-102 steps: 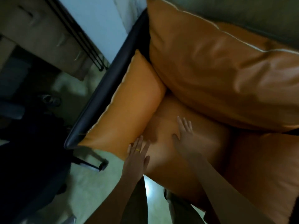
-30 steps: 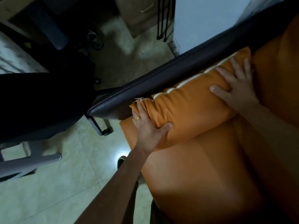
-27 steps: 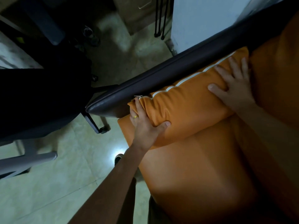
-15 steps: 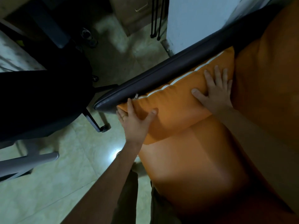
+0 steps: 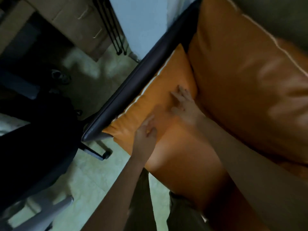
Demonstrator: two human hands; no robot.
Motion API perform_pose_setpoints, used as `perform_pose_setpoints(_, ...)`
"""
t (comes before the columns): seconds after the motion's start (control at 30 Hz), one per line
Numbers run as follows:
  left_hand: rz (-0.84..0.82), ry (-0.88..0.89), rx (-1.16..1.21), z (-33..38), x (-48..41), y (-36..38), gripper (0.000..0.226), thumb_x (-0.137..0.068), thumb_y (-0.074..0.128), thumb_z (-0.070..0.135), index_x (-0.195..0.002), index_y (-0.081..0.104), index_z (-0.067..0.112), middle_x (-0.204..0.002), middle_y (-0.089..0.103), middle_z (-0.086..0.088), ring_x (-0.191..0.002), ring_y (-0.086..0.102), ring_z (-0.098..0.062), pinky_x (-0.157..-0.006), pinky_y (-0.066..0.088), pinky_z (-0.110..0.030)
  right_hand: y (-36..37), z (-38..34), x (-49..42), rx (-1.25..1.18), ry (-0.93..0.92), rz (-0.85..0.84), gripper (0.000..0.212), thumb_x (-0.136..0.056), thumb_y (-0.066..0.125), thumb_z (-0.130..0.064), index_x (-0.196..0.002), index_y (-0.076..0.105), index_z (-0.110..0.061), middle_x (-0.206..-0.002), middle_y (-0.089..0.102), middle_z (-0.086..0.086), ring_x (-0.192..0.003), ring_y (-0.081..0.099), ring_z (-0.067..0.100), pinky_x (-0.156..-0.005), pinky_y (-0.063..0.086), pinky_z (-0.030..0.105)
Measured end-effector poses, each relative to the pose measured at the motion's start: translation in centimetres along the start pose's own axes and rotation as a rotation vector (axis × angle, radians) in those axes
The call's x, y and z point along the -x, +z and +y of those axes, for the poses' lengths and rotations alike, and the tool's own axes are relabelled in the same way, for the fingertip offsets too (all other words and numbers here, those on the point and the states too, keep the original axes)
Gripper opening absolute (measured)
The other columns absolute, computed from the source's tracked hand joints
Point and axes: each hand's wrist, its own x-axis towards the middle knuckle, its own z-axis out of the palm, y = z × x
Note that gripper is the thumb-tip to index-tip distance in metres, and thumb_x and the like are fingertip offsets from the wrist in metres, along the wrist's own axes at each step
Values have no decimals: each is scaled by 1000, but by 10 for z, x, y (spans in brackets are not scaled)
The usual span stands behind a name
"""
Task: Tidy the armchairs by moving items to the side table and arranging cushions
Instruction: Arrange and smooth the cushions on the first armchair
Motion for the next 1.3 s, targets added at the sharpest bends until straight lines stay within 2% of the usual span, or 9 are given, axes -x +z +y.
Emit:
perform_pose_setpoints(0.1, -206, -32, -52, 3, -4, 7, 41, -103, 51, 15, -143, 53, 26, -134, 58, 20, -130, 52, -4, -110, 42, -21, -5, 9, 41, -118, 16, 18, 64, -98, 63, -21, -155, 35, -26, -163, 18, -6, -152, 7, 11, -122, 13, 32)
perform_pose_setpoints(0.2, -365, 5, -220, 6, -10, 11, 40, -103, 53, 23, -142, 54, 29, -141, 58, 11, -130, 52, -6, -114, 43, -38, -4, 20, 88, -234, 195, 136, 59, -101, 58, -31, -154, 32, -39, -163, 17, -17, -151, 3, 4, -123, 16, 37)
perform_pose_setpoints(0.3, -483, 69, -332, 20, -14, 19, 41, -103, 53, 26, -143, 53, 30, -143, 56, 11, -132, 51, -8, -114, 42, -37, -2, 28, 133, -307, 354, 298, 58, -102, 55, -29, -153, 31, -43, -166, 18, -13, -154, 5, 9, -124, 21, 46)
perform_pose_setpoints(0.47, -708, 168, -499, 53, -1, 50, 40, -103, 52, 23, -143, 51, 28, -145, 54, 9, -134, 48, -9, -107, 39, -25, 4, 32, 215, -485, 529, 607, 53, -103, 53, -33, -152, 33, -39, -163, 25, -13, -153, 15, 12, -123, 24, 44)
perform_pose_setpoints(0.77, -870, 369, -749, 63, 66, 161, 35, -104, 52, 23, -139, 56, 24, -147, 48, 6, -131, 48, -13, -91, 38, -19, 49, 78, 350, -530, 667, 929, 51, -99, 59, -17, -148, 45, -18, -153, 43, 3, -146, 32, 21, -122, 24, 40)
perform_pose_setpoints(0.87, -939, 469, -862, 48, 95, 208, 39, -101, 56, 20, -140, 55, 23, -150, 44, 2, -136, 44, -17, -98, 38, -22, 60, 95, 394, -483, 699, 1073, 51, -97, 62, -16, -146, 48, -18, -152, 45, 5, -145, 34, 18, -120, 29, 40)
perform_pose_setpoints(0.97, -994, 640, -896, 41, 125, 255, 44, -99, 58, 21, -142, 53, 16, -152, 45, -3, -143, 38, -20, -118, 32, -36, 73, 108, 433, -452, 797, 1126, 53, -98, 60, -31, -148, 45, -25, -156, 41, -3, -146, 29, 11, -118, 23, 30)
perform_pose_setpoints(1.2, -1189, 1052, -978, 50, 173, 353, 59, -104, 48, 36, -157, 30, 18, -169, 8, 3, -155, -7, -12, -123, 7, -34, 104, 131, 455, -611, 819, 1076, 67, -98, 57, -45, -157, 27, -33, -165, 21, -6, -154, 8, 11, -124, 18, 43)
perform_pose_setpoints(1.3, -1268, 1211, -1038, 52, 173, 394, 60, -104, 48, 34, -157, 28, 16, -170, 2, 0, -155, -11, -19, -126, 4, -42, 107, 142, 439, -574, 815, 1086, 68, -99, 53, -47, -158, 21, -34, -167, 15, -9, -154, -1, 10, -127, 7, 46)
